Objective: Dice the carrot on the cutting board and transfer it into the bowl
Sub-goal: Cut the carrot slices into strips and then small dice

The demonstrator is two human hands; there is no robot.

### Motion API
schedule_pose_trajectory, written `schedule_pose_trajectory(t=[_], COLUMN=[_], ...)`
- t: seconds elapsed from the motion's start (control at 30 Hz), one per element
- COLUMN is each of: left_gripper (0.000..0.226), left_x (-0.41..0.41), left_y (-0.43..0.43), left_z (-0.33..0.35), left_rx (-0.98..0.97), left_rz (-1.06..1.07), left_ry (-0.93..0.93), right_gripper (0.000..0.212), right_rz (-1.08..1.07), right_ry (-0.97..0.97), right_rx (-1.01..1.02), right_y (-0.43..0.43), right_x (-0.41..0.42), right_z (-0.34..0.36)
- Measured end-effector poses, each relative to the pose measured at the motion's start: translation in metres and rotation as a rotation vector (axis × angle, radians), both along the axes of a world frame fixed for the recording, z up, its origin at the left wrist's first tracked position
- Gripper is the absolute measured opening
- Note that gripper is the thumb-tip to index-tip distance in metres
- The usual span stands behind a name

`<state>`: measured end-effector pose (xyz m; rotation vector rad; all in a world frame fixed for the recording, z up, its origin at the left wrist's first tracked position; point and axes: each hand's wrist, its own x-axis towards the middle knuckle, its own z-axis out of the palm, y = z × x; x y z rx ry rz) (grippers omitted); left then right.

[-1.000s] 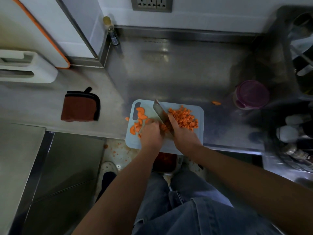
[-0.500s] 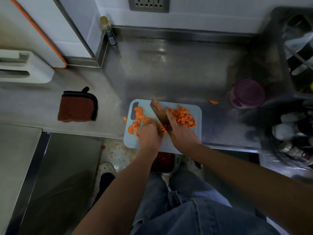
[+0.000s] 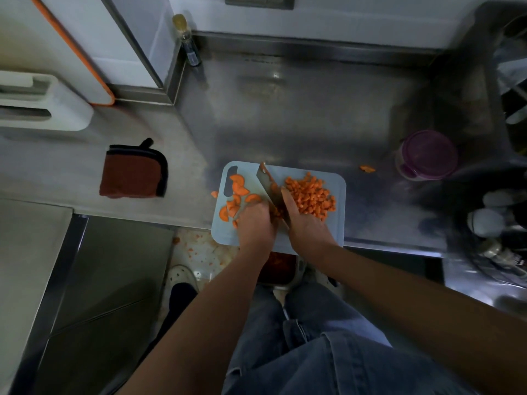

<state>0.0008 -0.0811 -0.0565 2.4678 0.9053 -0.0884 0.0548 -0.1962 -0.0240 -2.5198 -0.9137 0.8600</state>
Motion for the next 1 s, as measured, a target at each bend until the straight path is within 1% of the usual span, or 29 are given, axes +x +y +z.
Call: schedule_pose_trajectory(t=[0.13, 0.27, 0.37, 0.47, 0.57, 0.67, 0.73, 0.8, 0.9, 1.0], left_gripper=[0.009, 0.008, 0.007, 0.009, 0.015, 0.008, 0.01, 0.011, 0.017, 0.023], left_x=[-0.001, -0.002, -0.004, -0.009, -0.015, -0.019, -0.019, -0.02, -0.024, -0.028], left_y=[0.0, -0.001, -0.001, 0.0, -0.001, -0.005, -0.007, -0.008, -0.011, -0.011], left_z=[0.003, 0.006, 0.007, 0.007, 0.008, 0.01, 0.011, 0.012, 0.012, 0.01], left_rx=[0.019, 0.037, -0.001, 0.017, 0.038, 0.031, 0.04, 0.051, 0.059, 0.046], left_rz=[-0.033, -0.064, -0.066, -0.053, -0.01, 0.01, 0.003, -0.001, -0.033, -0.064], left_ry=[0.001, 0.029, 0.011, 0.019, 0.048, 0.061, 0.097, 0.114, 0.141, 0.129], right_gripper=[0.088, 0.086, 0.079, 0.074, 0.073, 0.075, 0.077, 0.078, 0.086, 0.088], right_rz=[0.007, 0.004, -0.044, -0.137, -0.137, -0.101, -0.071, -0.105, -0.204, -0.156], right_ry=[-0.021, -0.006, 0.011, 0.035, 0.047, 0.076, 0.092, 0.092, 0.053, 0.048], right_rx=[-0.037, -0.014, 0.056, 0.171, 0.227, 0.218, 0.152, 0.109, 0.13, 0.182], right_y=[0.002, 0.0, -0.006, -0.009, -0.009, -0.011, -0.015, -0.02, -0.026, -0.028], right_x=[-0.001, 0.0, 0.004, 0.009, 0.009, -0.004, -0.013, -0.012, 0.001, 0.008], right_z=[0.001, 0.001, 0.0, 0.007, 0.015, 0.012, 0.005, -0.001, -0.004, -0.004])
